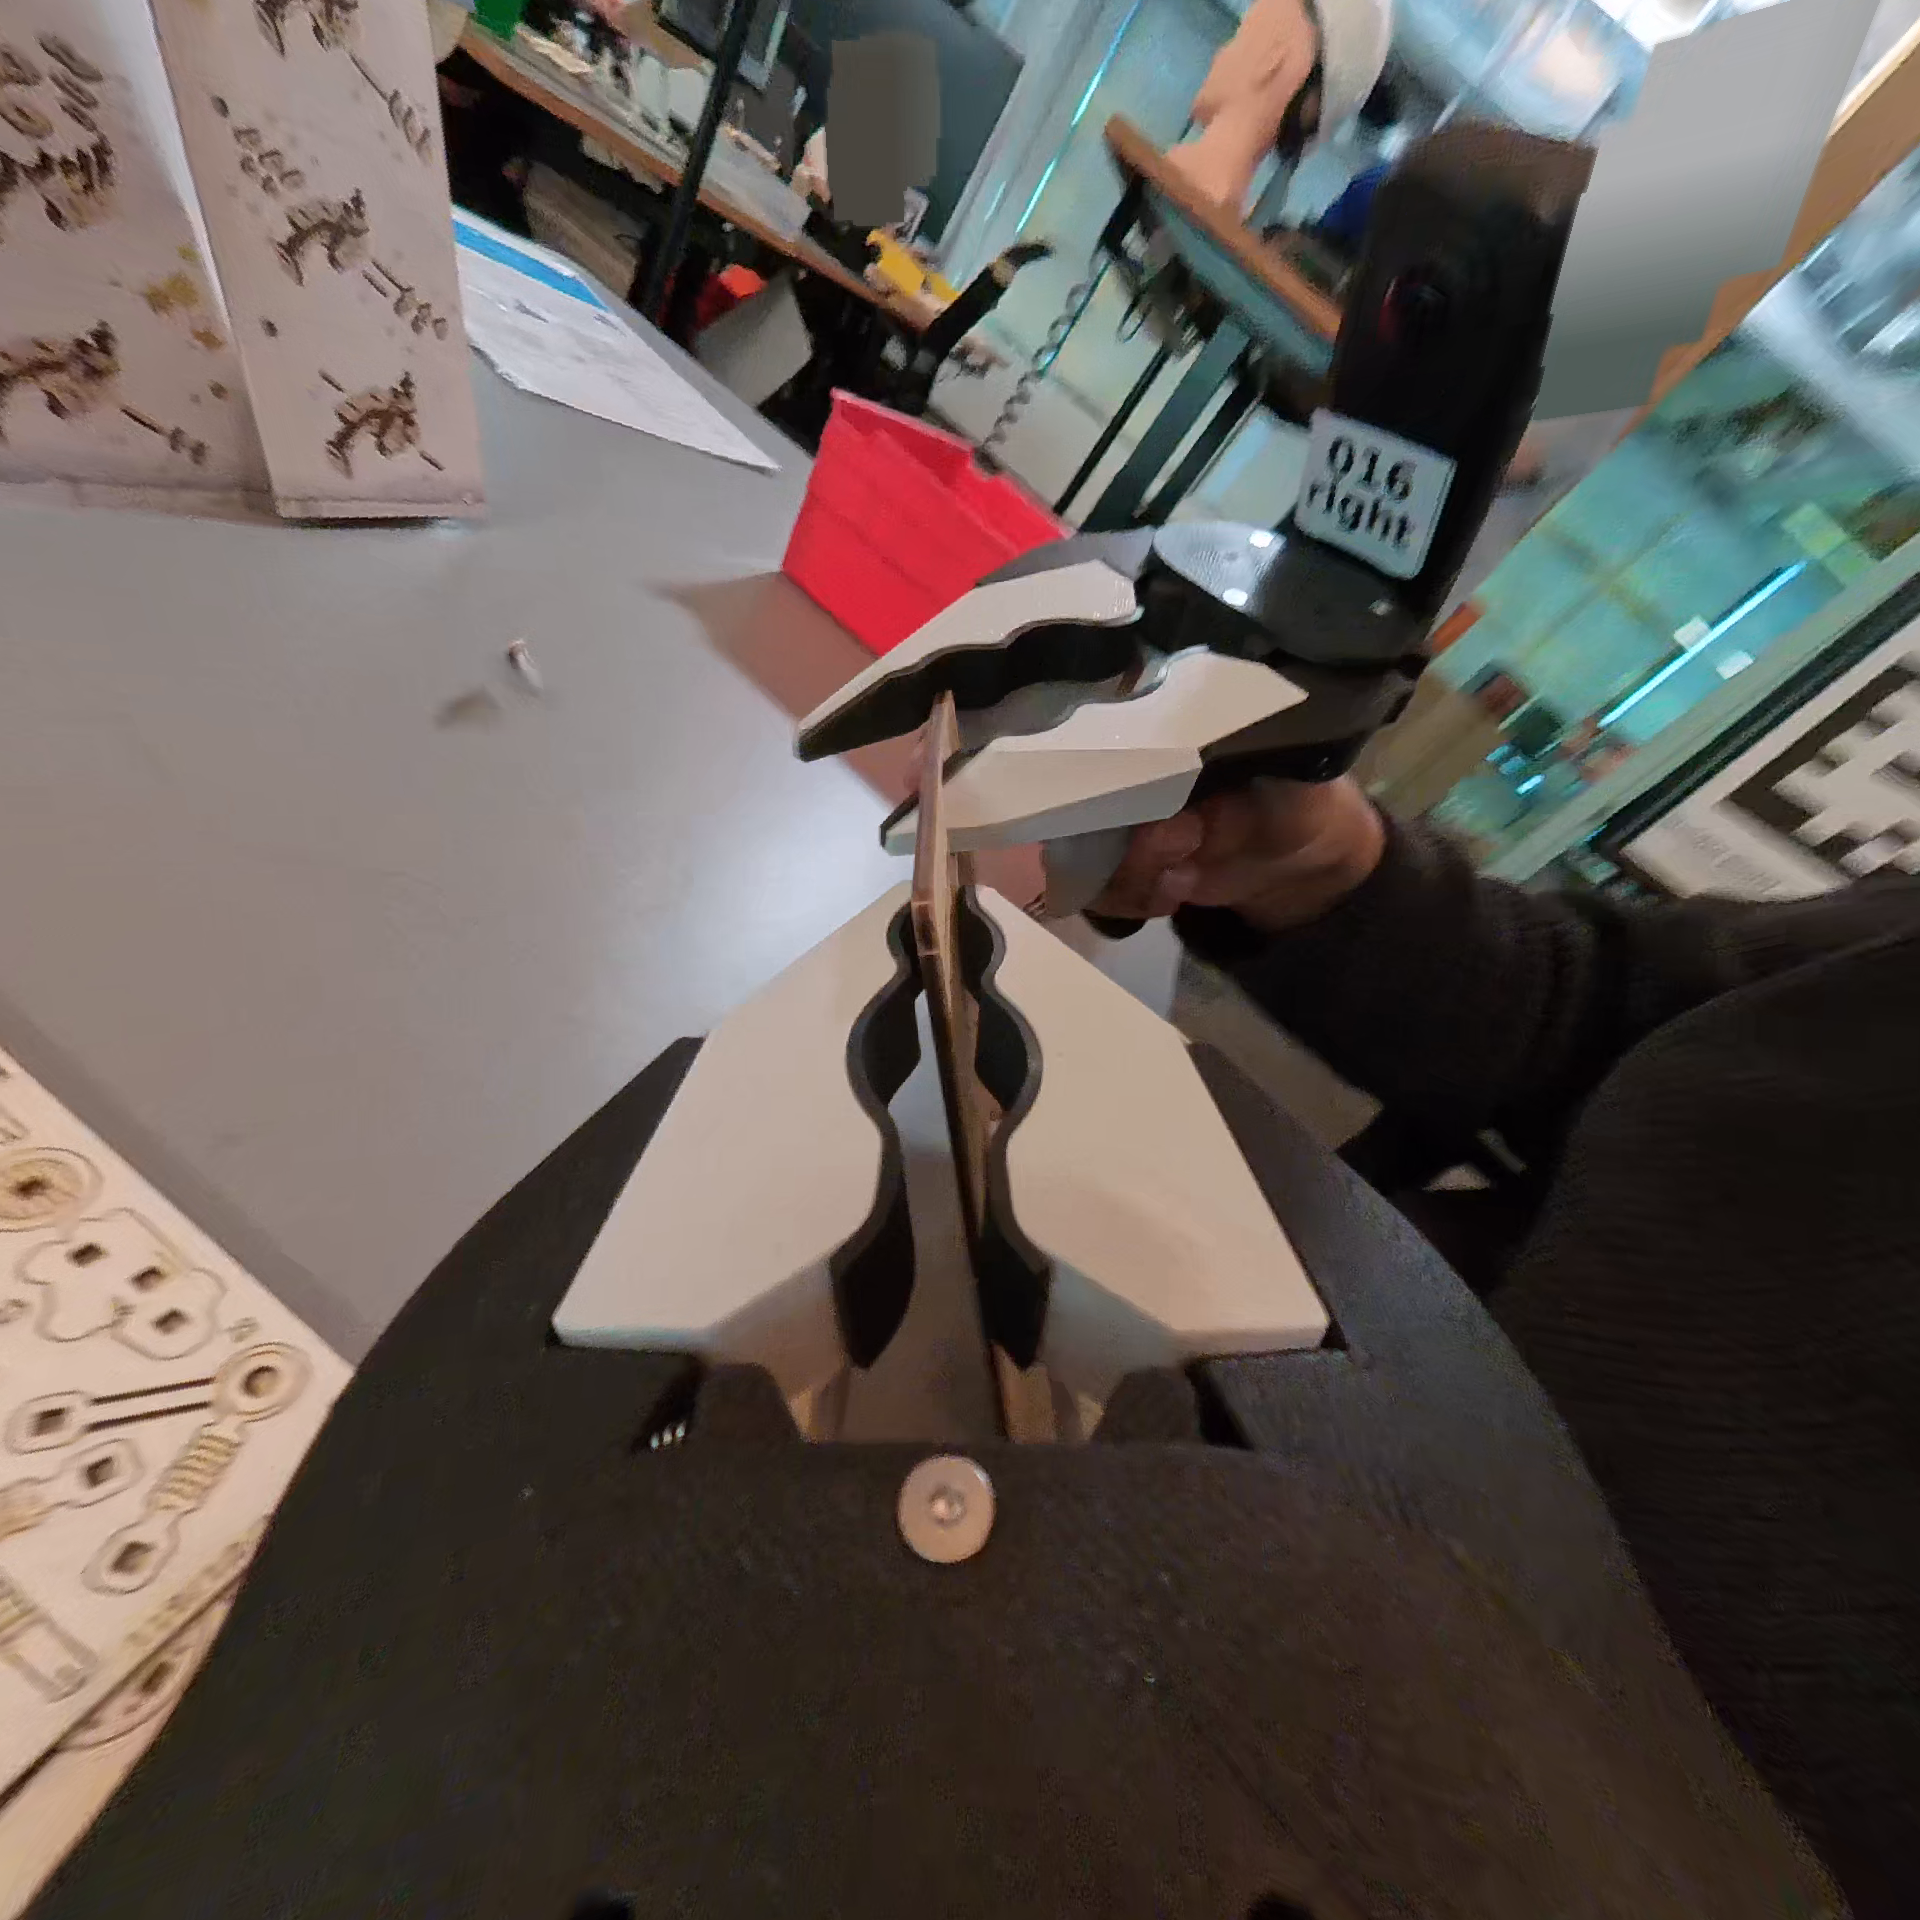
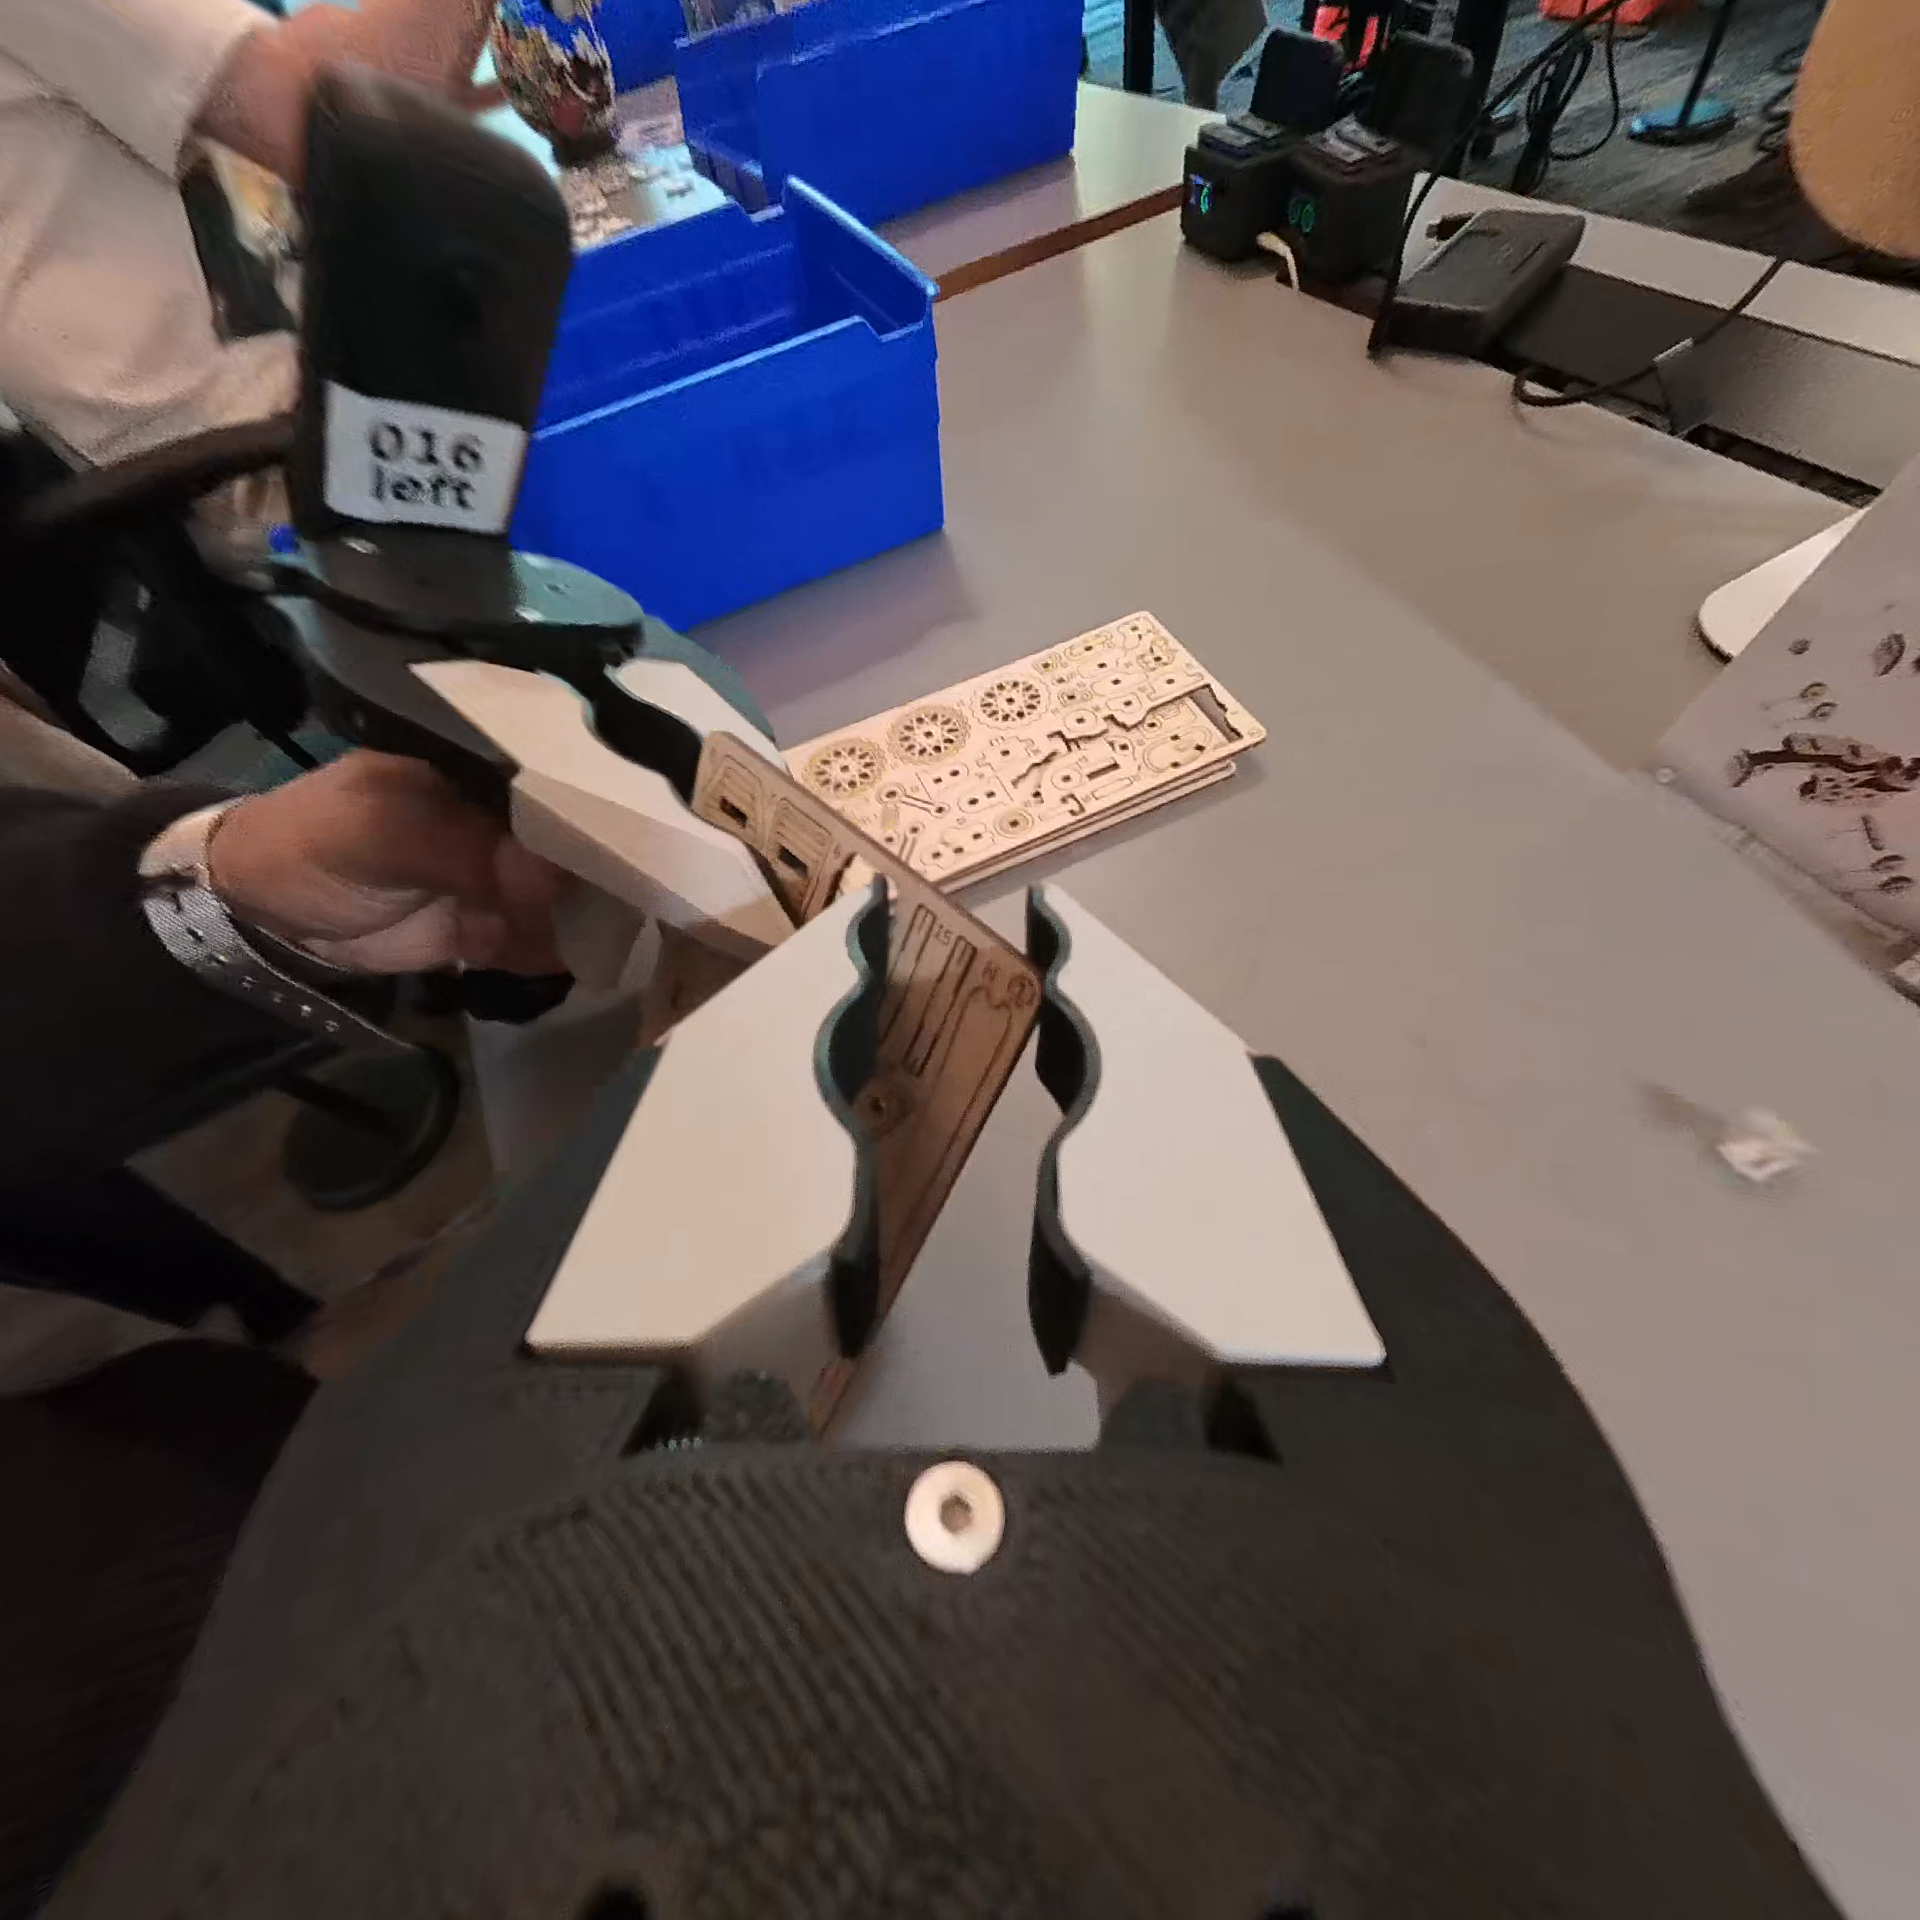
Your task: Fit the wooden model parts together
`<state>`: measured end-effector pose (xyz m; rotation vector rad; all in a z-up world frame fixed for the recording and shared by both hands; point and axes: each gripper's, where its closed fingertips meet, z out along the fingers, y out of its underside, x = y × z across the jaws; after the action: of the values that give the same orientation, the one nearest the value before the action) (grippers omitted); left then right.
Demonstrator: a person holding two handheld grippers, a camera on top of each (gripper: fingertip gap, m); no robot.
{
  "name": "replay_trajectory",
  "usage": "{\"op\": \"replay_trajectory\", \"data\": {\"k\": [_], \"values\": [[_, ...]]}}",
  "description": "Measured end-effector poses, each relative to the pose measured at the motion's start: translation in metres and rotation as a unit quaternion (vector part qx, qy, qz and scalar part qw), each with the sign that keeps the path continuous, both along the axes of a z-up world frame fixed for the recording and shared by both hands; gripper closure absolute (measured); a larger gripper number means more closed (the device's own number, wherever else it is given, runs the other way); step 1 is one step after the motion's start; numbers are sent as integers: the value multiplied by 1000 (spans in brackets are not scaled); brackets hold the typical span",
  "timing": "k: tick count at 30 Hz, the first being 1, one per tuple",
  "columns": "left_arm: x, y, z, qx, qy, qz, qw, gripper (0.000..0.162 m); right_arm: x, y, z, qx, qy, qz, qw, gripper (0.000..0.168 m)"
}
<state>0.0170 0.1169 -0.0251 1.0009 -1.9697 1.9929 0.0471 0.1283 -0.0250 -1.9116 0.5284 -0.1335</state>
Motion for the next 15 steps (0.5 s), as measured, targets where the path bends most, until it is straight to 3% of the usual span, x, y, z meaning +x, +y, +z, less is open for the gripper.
{"op": "replay_trajectory", "data": {"k": [9, 15], "values": [[2, 3, 2, -26, 12, 0, 1000, 162, 0, -12, 16, 30, 31, 6, 999, 128], [7, 13, 1, -57, 37, -1, 998, 162, 23, -51, 45, 21, -23, -46, 998, 128]]}}
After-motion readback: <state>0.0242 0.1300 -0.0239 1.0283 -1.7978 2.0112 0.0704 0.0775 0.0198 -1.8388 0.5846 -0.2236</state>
